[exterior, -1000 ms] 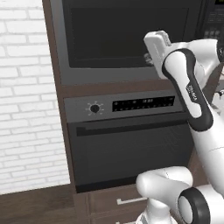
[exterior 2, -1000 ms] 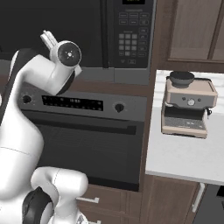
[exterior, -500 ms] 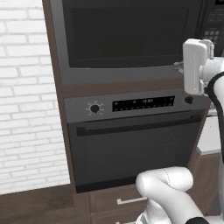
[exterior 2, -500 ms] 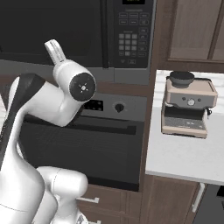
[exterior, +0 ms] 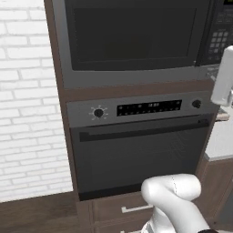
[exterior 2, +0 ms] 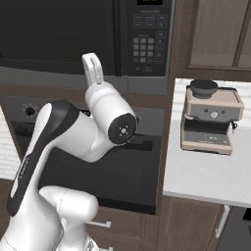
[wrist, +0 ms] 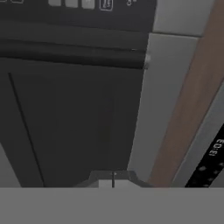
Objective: Open the microwave, place the bowl with waffle inside the microwave, then close the microwave door and turn it on.
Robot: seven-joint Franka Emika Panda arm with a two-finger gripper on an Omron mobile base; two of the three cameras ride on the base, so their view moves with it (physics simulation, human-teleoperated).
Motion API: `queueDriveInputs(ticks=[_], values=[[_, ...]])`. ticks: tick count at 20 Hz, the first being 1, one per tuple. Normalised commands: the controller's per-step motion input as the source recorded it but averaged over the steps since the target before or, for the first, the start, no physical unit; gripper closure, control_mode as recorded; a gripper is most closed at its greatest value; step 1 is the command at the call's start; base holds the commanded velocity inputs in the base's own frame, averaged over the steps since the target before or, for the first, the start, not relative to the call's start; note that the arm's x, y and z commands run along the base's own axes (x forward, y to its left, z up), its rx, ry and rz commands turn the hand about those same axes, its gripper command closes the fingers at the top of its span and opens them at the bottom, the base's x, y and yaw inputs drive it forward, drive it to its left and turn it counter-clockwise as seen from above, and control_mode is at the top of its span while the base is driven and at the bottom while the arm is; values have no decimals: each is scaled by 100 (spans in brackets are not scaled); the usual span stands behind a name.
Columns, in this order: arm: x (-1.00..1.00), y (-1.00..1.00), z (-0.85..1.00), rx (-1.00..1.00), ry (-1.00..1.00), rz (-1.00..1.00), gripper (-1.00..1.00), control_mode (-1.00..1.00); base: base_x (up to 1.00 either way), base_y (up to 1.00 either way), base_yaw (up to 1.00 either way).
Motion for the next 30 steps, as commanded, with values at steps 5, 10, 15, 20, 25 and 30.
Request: queueDriveInputs(ticks=[5, 10, 15, 20, 25, 30], values=[[0, -80, 0, 12, 0, -13, 100, -100, 0, 0, 0], [0, -58, -3, 2, 0, -10, 100, -100, 0, 0, 0], [2, -50, -1, 6, 2, -9, 100, -100, 0, 0, 0], [15, -35, 0, 3, 8, -1, 100, -100, 0, 0, 0], [31, -1, 0, 0, 1, 0, 100, -100, 0, 0, 0], [38, 0, 0, 1, 0, 0, 100, -100, 0, 0, 0]])
